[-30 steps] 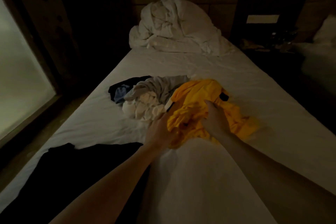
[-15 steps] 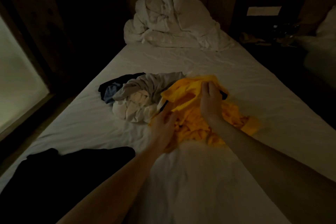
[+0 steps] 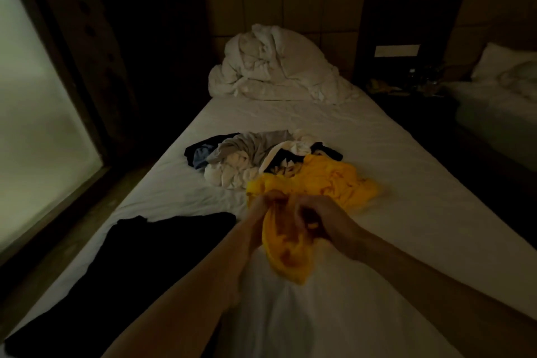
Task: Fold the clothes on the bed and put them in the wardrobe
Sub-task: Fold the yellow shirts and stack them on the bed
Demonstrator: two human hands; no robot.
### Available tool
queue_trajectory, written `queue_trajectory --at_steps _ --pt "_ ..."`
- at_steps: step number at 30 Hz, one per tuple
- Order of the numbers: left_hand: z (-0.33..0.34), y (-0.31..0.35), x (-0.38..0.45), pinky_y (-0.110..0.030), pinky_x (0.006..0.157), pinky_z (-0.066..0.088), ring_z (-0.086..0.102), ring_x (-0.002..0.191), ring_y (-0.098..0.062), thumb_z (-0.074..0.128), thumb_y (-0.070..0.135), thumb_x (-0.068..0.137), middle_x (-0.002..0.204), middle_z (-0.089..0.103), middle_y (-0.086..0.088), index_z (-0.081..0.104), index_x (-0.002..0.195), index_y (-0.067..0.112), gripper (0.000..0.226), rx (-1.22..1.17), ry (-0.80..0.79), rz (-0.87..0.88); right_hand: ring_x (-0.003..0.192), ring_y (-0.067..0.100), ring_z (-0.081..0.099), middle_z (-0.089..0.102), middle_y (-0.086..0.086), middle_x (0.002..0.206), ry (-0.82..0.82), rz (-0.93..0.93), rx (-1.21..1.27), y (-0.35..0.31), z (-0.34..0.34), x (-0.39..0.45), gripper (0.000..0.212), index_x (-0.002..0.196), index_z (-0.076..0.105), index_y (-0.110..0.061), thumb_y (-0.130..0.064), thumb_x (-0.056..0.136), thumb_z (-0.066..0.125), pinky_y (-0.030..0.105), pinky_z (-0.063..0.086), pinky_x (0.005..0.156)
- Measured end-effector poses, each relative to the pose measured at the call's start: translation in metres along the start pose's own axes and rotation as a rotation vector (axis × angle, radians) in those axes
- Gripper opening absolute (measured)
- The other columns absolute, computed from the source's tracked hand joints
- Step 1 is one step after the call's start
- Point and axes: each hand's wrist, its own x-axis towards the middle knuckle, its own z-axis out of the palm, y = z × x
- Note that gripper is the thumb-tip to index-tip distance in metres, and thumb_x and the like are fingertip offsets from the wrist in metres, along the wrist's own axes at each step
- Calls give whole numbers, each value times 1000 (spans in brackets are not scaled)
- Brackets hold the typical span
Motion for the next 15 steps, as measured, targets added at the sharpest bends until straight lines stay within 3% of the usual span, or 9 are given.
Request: queue_trajectory --at_steps 1,2,4,6,8,11,13,15 --pt "-4 14 -12 -38 71 56 65 79 -34 49 6 92 89 64 -23 57 110 -2 22 -64 -23 -62 68 19 54 57 8 74 168 2 -62 4 -9 0 38 74 57 -10 -38 98 48 37 49 71" --pt "-12 16 -18 -37 66 56 67 75 -29 58 13 88 85 67 -16 60 107 6 21 -85 -81 -64 76 19 57 62 8 84 344 8 -113 11 -20 4 33 81 59 -12 -38 98 50 42 50 79" --pt "-16 19 -37 -43 76 56 70 84 -31 61 31 90 94 73 -14 63 104 17 19 -163 -254 -32 98 19 57 59 5 114 512 76 -75 16 -35 10 28 106 57 -20 -45 93 58 47 50 90" --pt "-14 21 -46 -46 79 55 72 87 -30 54 50 92 98 75 -12 65 105 22 33 -194 -354 28 113 24 53 50 -2 129 399 210 93 12 -35 14 54 131 46 -33 -56 85 63 49 50 91" --pt "-17 25 -49 -45 77 56 72 84 -29 53 52 92 93 76 -11 63 107 19 38 -225 -334 37 115 30 56 51 -2 133 260 276 131 10 -26 17 75 142 37 -38 -60 78 69 51 52 87" --pt "-21 29 -50 -43 73 55 70 80 -30 56 41 94 84 75 -12 64 103 15 28 -199 -282 63 106 27 61 56 4 130 277 197 42 9 -14 18 58 137 45 -27 -43 86 69 48 55 84" --pt "-32 27 -47 -41 71 55 70 81 -29 57 36 95 84 75 -11 64 101 15 22 -213 -240 109 112 27 57 54 5 131 403 132 -41 11 -21 19 47 127 52 -21 -41 88 68 49 52 92" --pt "-53 25 -37 -35 62 55 70 73 -25 58 34 93 82 72 -10 63 97 14 21 -238 -176 229 116 27 53 51 1 130 559 101 -84 15 -38 17 44 122 53 -18 -40 87 69 44 51 89"
